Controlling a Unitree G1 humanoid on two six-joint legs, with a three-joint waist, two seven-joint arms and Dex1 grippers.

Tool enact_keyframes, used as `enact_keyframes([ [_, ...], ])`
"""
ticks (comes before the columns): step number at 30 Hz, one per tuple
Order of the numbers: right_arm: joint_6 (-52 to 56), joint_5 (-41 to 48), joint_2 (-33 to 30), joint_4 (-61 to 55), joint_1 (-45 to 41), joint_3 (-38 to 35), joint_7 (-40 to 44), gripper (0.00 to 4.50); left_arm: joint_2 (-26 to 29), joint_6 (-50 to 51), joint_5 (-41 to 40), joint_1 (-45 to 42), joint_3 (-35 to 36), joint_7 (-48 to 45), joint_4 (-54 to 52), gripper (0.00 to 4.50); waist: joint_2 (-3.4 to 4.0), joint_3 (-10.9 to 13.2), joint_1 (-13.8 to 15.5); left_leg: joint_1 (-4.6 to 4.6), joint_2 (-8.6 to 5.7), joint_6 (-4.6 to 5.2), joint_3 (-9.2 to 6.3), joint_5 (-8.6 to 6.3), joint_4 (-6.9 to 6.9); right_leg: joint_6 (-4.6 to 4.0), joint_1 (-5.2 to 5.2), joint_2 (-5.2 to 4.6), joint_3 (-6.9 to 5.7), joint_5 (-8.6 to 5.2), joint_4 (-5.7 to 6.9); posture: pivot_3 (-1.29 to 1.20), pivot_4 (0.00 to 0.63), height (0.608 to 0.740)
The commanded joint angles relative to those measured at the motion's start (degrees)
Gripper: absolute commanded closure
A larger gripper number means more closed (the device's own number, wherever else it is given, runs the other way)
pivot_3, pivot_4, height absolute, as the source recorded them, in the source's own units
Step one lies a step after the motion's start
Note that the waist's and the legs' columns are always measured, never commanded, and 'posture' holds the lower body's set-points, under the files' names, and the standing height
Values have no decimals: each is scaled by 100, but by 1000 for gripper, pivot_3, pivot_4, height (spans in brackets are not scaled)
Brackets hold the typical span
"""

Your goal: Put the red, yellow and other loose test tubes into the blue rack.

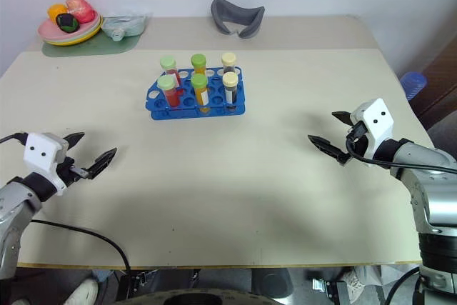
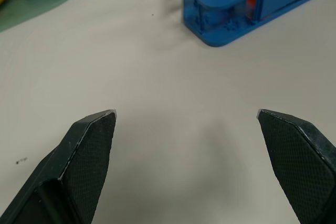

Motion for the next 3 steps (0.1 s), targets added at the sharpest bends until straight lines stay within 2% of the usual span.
enact_keyframes([
  [1, -123, -3, 29, -51, -100, 3, -28, 0, 74, -84, -65, 29, 303, 21, -148, 91, 1, 0, 9, 0, 0, 0, 0, 0, 0, 0, 0, 0, 0, 0, 0, 0, 150, 740],
  [3, -131, -33, 69, -21, -151, 89, -65, 0, 40, -73, -98, 97, 349, 21, -210, 91, 0, 0, 10, 0, -1, 0, 1, 0, 0, 0, 3, -2, 0, 0, -3, 0, 150, 740],
])
